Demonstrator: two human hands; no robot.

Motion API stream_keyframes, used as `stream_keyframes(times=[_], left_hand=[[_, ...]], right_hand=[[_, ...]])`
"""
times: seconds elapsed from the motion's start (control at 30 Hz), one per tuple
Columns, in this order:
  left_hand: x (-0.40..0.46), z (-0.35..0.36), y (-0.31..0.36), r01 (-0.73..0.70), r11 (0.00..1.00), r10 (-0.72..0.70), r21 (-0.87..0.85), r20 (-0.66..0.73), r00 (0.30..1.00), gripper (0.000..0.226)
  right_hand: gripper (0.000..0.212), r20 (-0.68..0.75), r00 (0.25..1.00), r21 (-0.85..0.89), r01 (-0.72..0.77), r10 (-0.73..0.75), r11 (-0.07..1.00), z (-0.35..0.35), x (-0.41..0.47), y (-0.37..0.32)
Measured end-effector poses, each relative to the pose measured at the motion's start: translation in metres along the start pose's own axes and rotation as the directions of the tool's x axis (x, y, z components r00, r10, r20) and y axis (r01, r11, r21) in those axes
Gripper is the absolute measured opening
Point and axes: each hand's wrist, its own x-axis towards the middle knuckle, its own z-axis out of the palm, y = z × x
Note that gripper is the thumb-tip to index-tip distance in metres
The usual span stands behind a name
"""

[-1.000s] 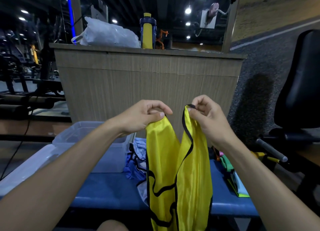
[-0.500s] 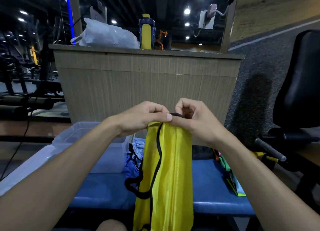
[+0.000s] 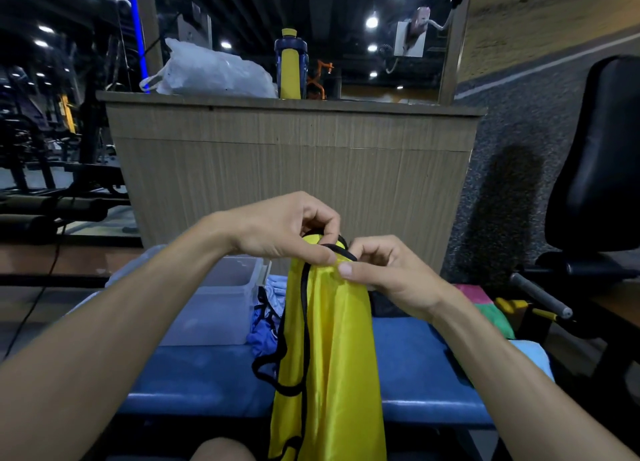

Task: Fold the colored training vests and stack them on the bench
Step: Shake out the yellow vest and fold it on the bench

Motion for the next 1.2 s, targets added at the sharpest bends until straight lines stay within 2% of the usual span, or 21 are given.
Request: stream_keyframes(times=[0.2,0.33,0.43,0.5,0.6,0.7,0.77,0.83,0.9,1.0,1.07,1.2], left_hand=[[-0.002,-0.005,0.002,0.015,0.987,-0.008,0.162,-0.046,0.999,0.021],[-0.003,0.001,-0.007,0.093,0.966,-0.046,0.240,-0.195,0.980,0.021],[-0.002,0.008,-0.015,0.152,0.960,-0.080,0.234,-0.290,0.954,0.023],[-0.002,0.009,-0.021,0.186,0.953,-0.091,0.240,-0.359,0.929,0.023],[0.000,0.001,-0.034,0.258,0.942,-0.095,0.216,-0.566,0.819,0.025],[0.002,-0.016,-0.047,0.323,0.931,-0.078,0.172,-0.768,0.636,0.027],[0.003,-0.027,-0.054,0.331,0.936,-0.079,0.118,-0.847,0.526,0.026],[0.001,-0.037,-0.060,0.338,0.936,-0.070,0.102,-0.885,0.461,0.024],[-0.002,-0.046,-0.065,0.366,0.921,-0.040,0.136,-0.900,0.435,0.020],[-0.011,-0.058,-0.073,0.408,0.892,-0.012,0.195,-0.892,0.452,0.022],[-0.019,-0.062,-0.079,0.403,0.888,-0.026,0.223,-0.850,0.527,0.028],[-0.035,-0.058,-0.088,0.353,0.897,-0.061,0.265,-0.717,0.695,0.027]], right_hand=[[0.026,0.012,0.998,-0.137,0.055,-0.054,0.989,-0.005,0.001,-0.007],[0.030,0.036,0.999,-0.214,0.019,-0.011,0.977,-0.012,0.000,-0.010],[0.027,0.067,0.998,-0.224,-0.005,0.021,0.975,-0.016,-0.003,-0.004],[0.031,0.091,0.995,-0.295,-0.017,0.045,0.955,-0.020,-0.004,0.001],[0.038,0.086,0.993,-0.347,-0.044,0.079,0.937,-0.025,-0.011,0.015],[0.039,0.067,0.993,-0.341,-0.073,0.101,0.937,-0.030,-0.022,0.028],[0.041,0.061,0.992,-0.349,-0.081,0.109,0.933,-0.034,-0.028,0.038],[0.048,0.040,0.995,-0.391,-0.070,0.093,0.918,-0.039,-0.033,0.045],[0.052,0.011,0.997,-0.439,-0.067,0.079,0.896,-0.044,-0.040,0.052],[0.052,-0.016,0.997,-0.482,-0.070,0.071,0.873,-0.051,-0.054,0.058],[0.050,-0.059,0.997,-0.491,-0.076,0.054,0.868,-0.057,-0.059,0.060],[0.039,-0.270,0.962,-0.497,-0.101,-0.043,0.862,-0.088,-0.054,0.049]])
